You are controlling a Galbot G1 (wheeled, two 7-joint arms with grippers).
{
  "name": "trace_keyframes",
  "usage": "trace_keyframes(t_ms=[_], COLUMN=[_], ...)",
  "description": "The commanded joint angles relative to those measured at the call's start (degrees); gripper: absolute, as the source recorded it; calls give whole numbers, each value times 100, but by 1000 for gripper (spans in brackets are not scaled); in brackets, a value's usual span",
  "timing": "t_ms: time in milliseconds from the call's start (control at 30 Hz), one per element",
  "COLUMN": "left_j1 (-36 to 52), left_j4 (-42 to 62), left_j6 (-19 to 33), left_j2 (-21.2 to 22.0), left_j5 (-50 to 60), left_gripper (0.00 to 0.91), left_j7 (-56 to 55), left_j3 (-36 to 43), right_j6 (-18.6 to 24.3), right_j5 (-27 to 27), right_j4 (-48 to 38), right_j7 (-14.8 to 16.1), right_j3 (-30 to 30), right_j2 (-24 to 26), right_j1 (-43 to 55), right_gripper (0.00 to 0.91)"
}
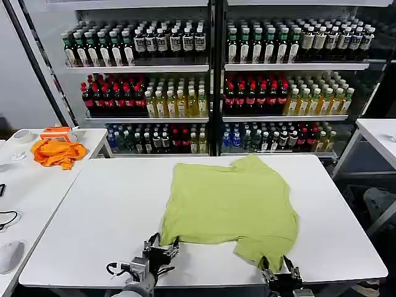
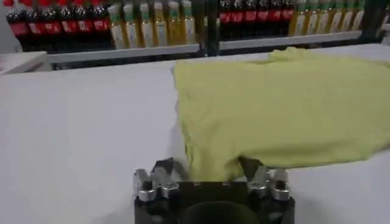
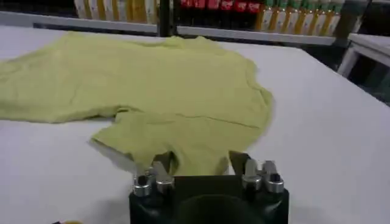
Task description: Fold and organize the clothes.
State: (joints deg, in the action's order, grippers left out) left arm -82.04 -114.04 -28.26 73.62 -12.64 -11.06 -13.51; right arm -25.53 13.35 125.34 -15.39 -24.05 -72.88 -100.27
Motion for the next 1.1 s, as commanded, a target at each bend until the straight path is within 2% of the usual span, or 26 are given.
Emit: trace_keyframes(t_ms=[33,200,567,1100], left_j1=[128,2,-258,-1625], left_j4=[181,43,-140,-2254], left_j6=[-86,-72,446,579], left_j2=[-3,-30,-38,-25], left_j5=[-8,-30,-289,-208], left_gripper=[20,30,30,30], left_j7=[-20,-20,211,178], left_j3=[5,-10,-127,-451], right_j6=[-52,-49,171,243], right_j5=[54,106,65,131], right_j4=[-45,-43,127,1518], right_j7=[-10,-16,-26,36], right_j3=[21,23,121,-484], right_j2=[-12,0,-75,316], right_j1=[24,10,-129,-813], right_gripper=[0,0,0,0])
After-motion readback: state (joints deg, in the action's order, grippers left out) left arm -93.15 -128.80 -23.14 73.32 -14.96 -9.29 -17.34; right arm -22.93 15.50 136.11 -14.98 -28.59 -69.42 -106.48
